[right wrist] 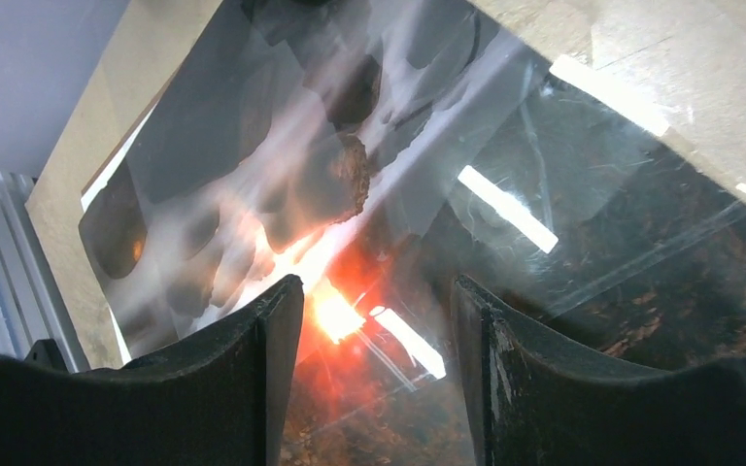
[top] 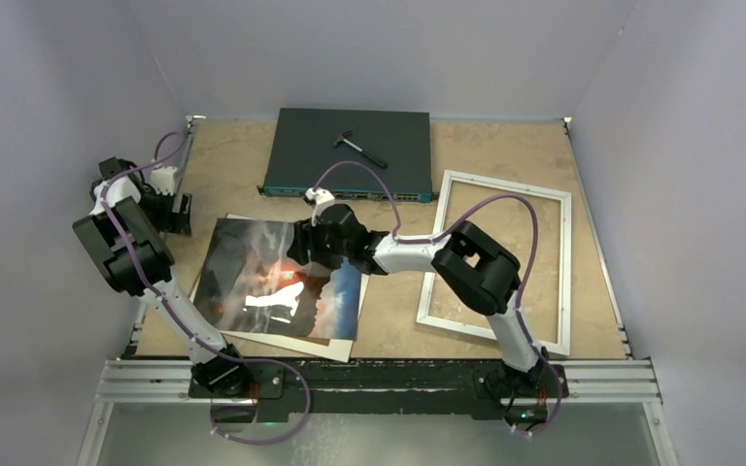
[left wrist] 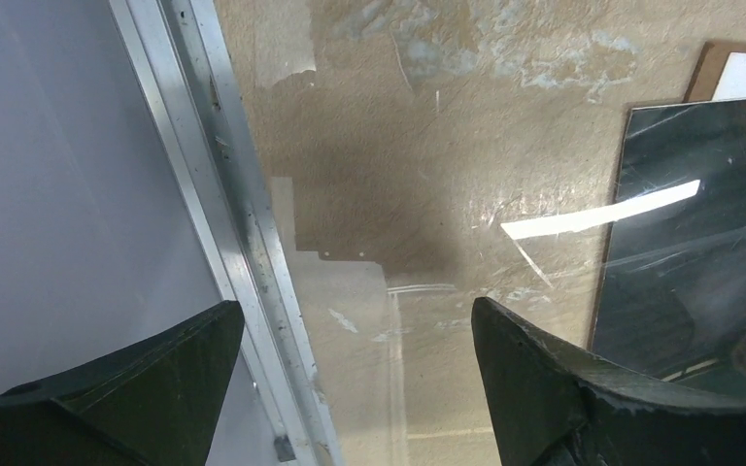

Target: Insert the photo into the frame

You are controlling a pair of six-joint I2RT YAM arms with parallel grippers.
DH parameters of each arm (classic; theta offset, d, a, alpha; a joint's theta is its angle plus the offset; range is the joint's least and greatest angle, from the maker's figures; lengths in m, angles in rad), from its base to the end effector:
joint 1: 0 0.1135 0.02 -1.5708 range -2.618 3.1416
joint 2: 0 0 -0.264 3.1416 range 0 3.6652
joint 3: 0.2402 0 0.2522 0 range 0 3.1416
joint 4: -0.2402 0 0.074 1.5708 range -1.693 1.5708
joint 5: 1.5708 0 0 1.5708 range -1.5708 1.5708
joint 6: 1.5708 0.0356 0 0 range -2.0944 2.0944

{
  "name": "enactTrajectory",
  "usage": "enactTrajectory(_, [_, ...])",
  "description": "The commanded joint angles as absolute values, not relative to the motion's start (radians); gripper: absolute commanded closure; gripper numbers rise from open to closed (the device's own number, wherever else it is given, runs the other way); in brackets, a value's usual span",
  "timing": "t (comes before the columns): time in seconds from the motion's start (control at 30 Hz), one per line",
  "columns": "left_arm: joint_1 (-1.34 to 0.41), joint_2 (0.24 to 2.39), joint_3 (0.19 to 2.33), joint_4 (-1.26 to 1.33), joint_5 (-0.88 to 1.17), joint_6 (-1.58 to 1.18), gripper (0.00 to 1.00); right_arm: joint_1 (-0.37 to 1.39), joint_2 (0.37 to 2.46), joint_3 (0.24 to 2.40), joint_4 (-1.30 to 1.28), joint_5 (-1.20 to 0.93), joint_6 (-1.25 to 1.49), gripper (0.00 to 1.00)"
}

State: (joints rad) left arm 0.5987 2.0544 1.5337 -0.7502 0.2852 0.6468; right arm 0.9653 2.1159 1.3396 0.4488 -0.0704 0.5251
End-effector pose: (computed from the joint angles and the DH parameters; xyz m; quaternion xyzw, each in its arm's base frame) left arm 0.3502 0.2268 0.1741 0.0448 0.9779 -0.0279 0.2021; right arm 0.2697 0.3939 0.1752 -0.1974 0.7883 0.4157 0.4084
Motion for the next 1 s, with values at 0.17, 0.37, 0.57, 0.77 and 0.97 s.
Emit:
enactTrajectory(0.17, [0.619, 2.078, 1.563, -0.723, 0.327, 0.560, 0.13, 0.984, 2.149, 1.392, 0.585, -0.123, 0.579, 0.41])
enactTrajectory(0.37, [0.620, 2.088, 1.548, -0.712, 0.323, 0.555, 0.12, 0.983, 2.203, 1.441, 0.629, -0.193, 0.632, 0.48])
enactTrajectory(0.57, [0.620, 2.088, 1.538, -0.704, 0.330, 0.550, 0.13, 0.989, 2.258, 1.481, 0.633, -0.239, 0.659, 0.61])
enactTrajectory(0.77, [0.620, 2.091, 1.540, -0.711, 0.331, 0.549, 0.13, 0.990, 2.271, 1.448, 0.622, -0.231, 0.664, 0.76])
enactTrajectory(0.97, [0.619, 2.088, 1.551, -0.691, 0.305, 0.526, 0.07, 0.990, 2.282, 1.409, 0.606, -0.213, 0.670, 0.91])
